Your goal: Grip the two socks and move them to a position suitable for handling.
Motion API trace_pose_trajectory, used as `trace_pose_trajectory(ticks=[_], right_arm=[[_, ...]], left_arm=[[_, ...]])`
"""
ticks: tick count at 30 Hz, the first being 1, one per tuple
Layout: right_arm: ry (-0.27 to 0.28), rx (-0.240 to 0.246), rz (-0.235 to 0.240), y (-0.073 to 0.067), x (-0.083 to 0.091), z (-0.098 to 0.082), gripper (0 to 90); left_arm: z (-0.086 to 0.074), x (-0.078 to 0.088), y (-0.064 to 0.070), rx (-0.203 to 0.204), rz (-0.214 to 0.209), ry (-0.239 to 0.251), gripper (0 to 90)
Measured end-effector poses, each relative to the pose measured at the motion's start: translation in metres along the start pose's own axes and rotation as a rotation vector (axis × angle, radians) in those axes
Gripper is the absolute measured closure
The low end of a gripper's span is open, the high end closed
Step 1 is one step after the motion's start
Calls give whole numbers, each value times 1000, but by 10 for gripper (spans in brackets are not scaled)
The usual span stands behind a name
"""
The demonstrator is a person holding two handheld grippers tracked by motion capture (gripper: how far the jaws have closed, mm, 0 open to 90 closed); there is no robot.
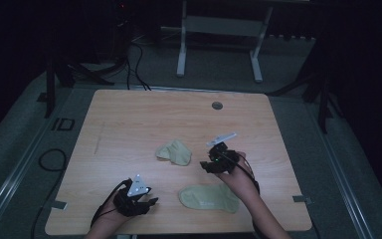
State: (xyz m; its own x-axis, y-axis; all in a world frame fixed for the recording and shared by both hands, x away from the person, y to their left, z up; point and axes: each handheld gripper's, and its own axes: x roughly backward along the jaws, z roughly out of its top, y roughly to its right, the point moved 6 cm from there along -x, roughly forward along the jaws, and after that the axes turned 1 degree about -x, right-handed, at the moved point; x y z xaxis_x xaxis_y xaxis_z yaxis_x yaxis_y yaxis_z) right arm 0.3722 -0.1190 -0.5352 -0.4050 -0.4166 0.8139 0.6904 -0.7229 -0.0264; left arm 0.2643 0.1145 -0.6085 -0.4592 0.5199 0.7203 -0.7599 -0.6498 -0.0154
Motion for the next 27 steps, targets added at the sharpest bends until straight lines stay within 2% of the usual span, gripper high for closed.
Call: trace_pose_trajectory(ticks=[5,7,9,13,17,19,22,26,27], right_arm=[[-16,48,6,-19,-21,31,529],[-22,51,11,-23,-26,36,529],[-45,52,18,-31,-43,52,528],[-82,42,25,-39,-63,64,519],[-121,26,2,-41,-81,74,505],[-134,22,-7,-41,-88,79,498],[-142,1,-4,-40,-99,86,473],[-152,-38,-20,-39,-111,87,446],[-159,-34,-29,-39,-114,87,442]], left_arm=[[1,-2,3,-5,-5,7,537],[1,-2,3,-5,-5,7,537],[-1,-3,4,-4,-11,8,537],[-2,-2,2,4,-4,10,537],[0,0,2,10,0,21,537],[-1,0,3,0,2,18,537],[-1,-1,4,-6,-1,13,537],[-1,-1,3,2,9,18,536],[-1,0,3,1,12,20,536]])
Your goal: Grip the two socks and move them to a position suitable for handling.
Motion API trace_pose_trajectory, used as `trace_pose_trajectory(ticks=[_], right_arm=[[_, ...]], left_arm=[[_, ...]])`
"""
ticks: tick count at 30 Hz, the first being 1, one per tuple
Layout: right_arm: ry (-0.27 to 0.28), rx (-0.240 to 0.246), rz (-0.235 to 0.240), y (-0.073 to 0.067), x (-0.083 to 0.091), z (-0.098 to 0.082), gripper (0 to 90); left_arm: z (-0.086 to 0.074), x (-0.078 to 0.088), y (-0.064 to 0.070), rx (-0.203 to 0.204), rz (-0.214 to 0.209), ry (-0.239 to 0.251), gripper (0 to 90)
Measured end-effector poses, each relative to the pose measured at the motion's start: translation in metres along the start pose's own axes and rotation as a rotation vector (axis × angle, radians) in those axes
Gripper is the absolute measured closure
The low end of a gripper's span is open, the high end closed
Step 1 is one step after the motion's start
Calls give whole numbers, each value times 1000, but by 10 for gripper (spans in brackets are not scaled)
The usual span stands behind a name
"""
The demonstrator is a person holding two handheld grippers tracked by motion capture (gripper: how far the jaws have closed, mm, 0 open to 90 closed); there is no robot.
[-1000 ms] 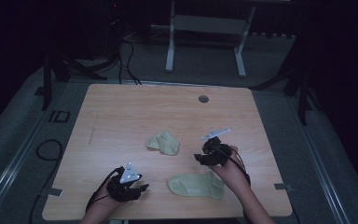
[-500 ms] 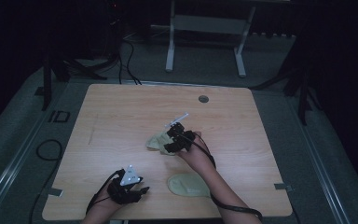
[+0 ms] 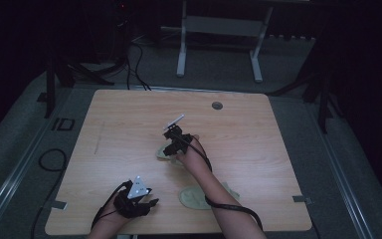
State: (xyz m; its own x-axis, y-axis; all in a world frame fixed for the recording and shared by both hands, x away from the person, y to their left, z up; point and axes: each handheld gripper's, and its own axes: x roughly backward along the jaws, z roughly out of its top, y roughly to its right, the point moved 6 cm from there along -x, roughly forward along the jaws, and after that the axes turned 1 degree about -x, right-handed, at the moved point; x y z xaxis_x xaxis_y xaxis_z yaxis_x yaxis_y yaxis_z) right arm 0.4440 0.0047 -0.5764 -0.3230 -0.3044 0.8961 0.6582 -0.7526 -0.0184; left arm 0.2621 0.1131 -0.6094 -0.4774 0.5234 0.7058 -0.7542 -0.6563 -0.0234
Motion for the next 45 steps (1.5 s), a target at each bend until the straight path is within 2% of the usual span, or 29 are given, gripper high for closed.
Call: trace_pose_trajectory(ticks=[7,10,11,13,16,17,21,24,26,28,30,38,45], right_arm=[[-31,-21,-12,-2,-17,4,467],[-39,-6,-23,-3,-20,3,477],[-47,25,-52,-2,-20,3,556],[-46,30,-57,-2,-20,3,611],[-53,53,-77,-3,-19,3,779],[-58,69,-83,-2,-19,3,808],[-60,32,-41,1,-16,4,832],[-36,20,-31,4,-9,2,832],[-12,2,-33,7,-2,0,834],[-8,4,-30,9,2,-4,834],[-5,9,-46,13,7,-8,834],[16,-32,-46,28,32,-26,834],[84,-52,-67,50,78,-35,833]], left_arm=[[1,1,-1,-3,23,12,536],[1,2,-2,0,25,16,536],[2,3,-3,11,29,26,536],[2,3,-4,11,37,27,536],[2,3,-5,5,54,30,536],[2,3,-5,5,55,31,536],[1,4,-5,13,50,35,536],[1,4,-6,15,47,36,537],[1,3,-6,13,59,38,537],[2,3,-5,10,60,41,536],[2,3,-4,9,61,39,537],[2,-2,-2,20,45,41,537],[4,-5,4,2,29,33,537]])
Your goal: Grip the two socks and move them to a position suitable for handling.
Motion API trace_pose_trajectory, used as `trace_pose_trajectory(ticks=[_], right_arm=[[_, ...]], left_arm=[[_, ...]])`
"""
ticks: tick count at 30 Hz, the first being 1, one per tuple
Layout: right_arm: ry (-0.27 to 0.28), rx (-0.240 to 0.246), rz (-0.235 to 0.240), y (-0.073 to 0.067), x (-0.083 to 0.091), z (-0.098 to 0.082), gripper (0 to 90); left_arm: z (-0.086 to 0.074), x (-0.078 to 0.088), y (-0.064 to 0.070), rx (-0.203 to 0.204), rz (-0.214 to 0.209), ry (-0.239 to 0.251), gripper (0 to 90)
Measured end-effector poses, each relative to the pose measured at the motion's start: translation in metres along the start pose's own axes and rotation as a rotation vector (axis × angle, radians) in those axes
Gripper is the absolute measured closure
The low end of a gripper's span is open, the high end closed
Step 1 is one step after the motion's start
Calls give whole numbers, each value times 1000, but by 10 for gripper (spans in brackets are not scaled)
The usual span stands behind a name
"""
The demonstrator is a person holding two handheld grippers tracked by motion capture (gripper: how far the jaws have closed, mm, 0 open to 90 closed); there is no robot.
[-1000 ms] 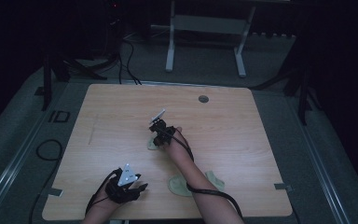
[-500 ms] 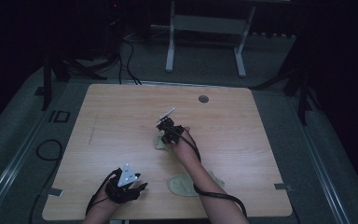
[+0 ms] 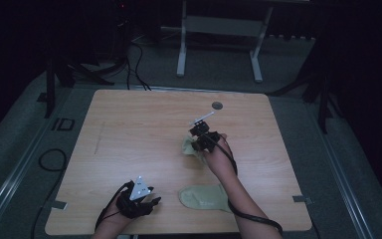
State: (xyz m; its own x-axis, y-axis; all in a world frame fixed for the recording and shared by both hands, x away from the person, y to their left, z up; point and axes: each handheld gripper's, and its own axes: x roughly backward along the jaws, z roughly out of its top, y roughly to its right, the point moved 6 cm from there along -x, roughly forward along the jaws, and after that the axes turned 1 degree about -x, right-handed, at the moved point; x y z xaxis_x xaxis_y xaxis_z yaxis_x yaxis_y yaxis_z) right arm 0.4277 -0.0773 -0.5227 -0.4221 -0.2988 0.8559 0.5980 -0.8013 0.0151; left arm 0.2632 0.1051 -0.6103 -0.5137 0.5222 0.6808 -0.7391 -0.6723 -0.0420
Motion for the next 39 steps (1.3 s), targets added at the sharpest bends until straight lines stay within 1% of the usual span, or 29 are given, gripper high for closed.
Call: trace_pose_trajectory(ticks=[3,4,7,9,11,14,16,17,18,19,21,23,24,25,27,29,30,31,33,34,35,36,37,38,39], right_arm=[[12,-12,-2,9,13,-5,832],[21,-25,-8,13,17,-9,832],[24,-47,-7,20,19,-20,832],[9,-52,-5,23,15,-29,832],[-3,-68,13,23,9,-37,832],[-26,-76,31,20,-4,-47,831],[-46,-76,30,17,-13,-52,829],[-55,-79,34,16,-19,-55,821],[-60,-81,34,15,-22,-56,810],[-67,-87,45,13,-26,-59,762],[-84,-76,65,9,-33,-63,683],[-101,-62,59,5,-39,-67,622],[-101,-62,59,5,-39,-67,622],[-90,-62,52,1,-40,-67,563],[-92,-55,44,-3,-41,-66,505],[-90,-54,44,-5,-42,-64,473],[-91,-57,47,-6,-42,-63,467],[-86,-60,54,-7,-41,-62,467],[-62,-58,66,-8,-32,-59,468],[-51,-57,67,-7,-28,-59,478],[-33,-40,70,-6,-21,-59,486],[-33,-40,70,-6,-21,-59,486],[-18,-17,61,-4,-11,-62,532],[-18,-17,61,-4,-11,-62,532],[-20,-6,67,-4,-8,-65,533]], left_arm=[[0,-2,2,4,-8,-1,537],[0,-2,2,5,-8,0,537],[2,-3,3,8,-8,3,538],[3,-4,4,10,-11,3,537],[3,-5,4,5,-10,2,537],[6,-7,7,18,-35,12,537],[6,-9,8,32,-51,19,537],[6,-10,8,31,-50,17,537],[7,-11,9,21,-48,8,537],[7,-12,9,20,-45,8,537],[9,-14,9,8,-42,3,537],[11,-15,10,-9,-38,2,537],[11,-15,10,-9,-38,2,537],[15,-17,8,-20,-29,6,538],[20,-18,6,-18,-28,14,539],[26,-19,4,-15,-28,26,548],[26,-19,4,-15,-28,26,548],[34,-19,2,-27,-29,39,548],[42,-18,-2,-35,-26,58,561],[49,-18,-5,-33,-32,76,575],[54,-18,-7,-34,-31,85,577],[54,-18,-7,-34,-31,85,601],[59,-18,-10,-32,-30,87,620],[65,-20,-11,-35,-35,89,620],[70,-22,-13,-44,-31,91,633]])
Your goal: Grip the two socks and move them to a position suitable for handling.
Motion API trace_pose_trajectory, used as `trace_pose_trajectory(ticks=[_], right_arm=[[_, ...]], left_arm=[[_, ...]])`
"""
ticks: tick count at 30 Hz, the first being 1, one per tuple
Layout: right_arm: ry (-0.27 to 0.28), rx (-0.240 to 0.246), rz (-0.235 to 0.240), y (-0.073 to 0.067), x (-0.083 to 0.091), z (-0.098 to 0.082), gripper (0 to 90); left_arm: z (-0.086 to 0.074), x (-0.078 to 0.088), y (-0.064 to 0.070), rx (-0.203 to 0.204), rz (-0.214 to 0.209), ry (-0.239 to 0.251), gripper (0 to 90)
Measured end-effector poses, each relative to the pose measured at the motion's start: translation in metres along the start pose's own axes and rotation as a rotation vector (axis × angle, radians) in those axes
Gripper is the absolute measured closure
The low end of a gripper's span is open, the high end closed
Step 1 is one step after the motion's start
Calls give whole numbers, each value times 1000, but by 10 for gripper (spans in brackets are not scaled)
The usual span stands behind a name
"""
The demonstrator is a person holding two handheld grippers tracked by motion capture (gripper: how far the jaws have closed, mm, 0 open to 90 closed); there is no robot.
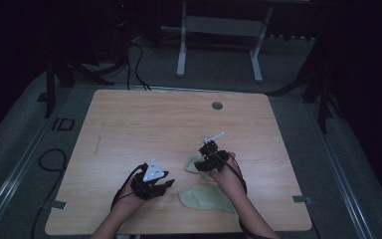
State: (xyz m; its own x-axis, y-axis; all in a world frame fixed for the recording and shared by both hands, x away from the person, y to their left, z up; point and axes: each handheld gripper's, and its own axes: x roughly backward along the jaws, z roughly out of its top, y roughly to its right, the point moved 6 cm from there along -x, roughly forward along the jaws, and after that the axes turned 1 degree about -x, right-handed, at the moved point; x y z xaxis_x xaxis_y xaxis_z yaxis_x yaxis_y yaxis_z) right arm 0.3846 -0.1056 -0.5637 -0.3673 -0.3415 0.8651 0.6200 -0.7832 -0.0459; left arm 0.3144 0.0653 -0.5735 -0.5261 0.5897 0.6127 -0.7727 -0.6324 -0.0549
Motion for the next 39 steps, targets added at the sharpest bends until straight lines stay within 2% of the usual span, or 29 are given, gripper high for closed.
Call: trace_pose_trajectory(ticks=[1,5,6,8,9,11,13,16,18,19,20,21,22,25,26,29,32,37,39], right_arm=[[-9,10,14,0,3,-7,586],[-5,26,20,-1,4,-17,595],[0,49,-1,-4,3,-22,606],[6,60,-7,-5,2,-24,609],[17,66,-16,-8,0,-26,625],[15,69,-9,-9,-1,-26,625],[11,79,-13,-11,-5,-27,625],[-5,95,-19,-13,-12,-29,625],[-12,93,-21,-14,-16,-31,627],[-22,97,-17,-15,-18,-32,643],[-18,99,-18,-16,-19,-33,643],[-6,59,-24,-18,-20,-32,643],[-10,107,-28,-14,-19,-33,688],[-5,101,-32,-12,-18,-34,731],[-3,94,-41,-10,-18,-33,808],[-1,73,-22,-8,-17,-32,858],[4,71,-8,-7,-10,-29,862],[65,47,14,3,13,-22,863],[86,23,12,12,23,-21,863]], left_arm=[[5,-3,-1,-16,-1,-2,697],[24,-23,-2,-52,0,-29,761],[28,-29,-2,-57,-2,-37,819],[33,-42,-2,-72,-14,-63,822],[35,-48,-3,-80,-11,-86,854],[36,-59,-5,-86,-15,-116,855],[37,-68,-9,-104,16,-149,872],[37,-78,-12,-99,28,-164,872],[36,-85,-11,-96,19,-174,872],[34,-85,-15,-146,25,-223,872],[33,-86,-15,-151,29,-230,872],[32,-90,-14,-120,24,-208,871],[32,-90,-15,-109,20,-202,872],[31,-90,-16,-94,10,-197,881],[31,-90,-15,-91,13,-189,887],[30,-90,-14,-113,20,-185,889],[30,-90,-13,-134,30,-187,889],[29,-89,-13,-164,30,-189,889],[29,-89,-13,-157,27,-185,889]])
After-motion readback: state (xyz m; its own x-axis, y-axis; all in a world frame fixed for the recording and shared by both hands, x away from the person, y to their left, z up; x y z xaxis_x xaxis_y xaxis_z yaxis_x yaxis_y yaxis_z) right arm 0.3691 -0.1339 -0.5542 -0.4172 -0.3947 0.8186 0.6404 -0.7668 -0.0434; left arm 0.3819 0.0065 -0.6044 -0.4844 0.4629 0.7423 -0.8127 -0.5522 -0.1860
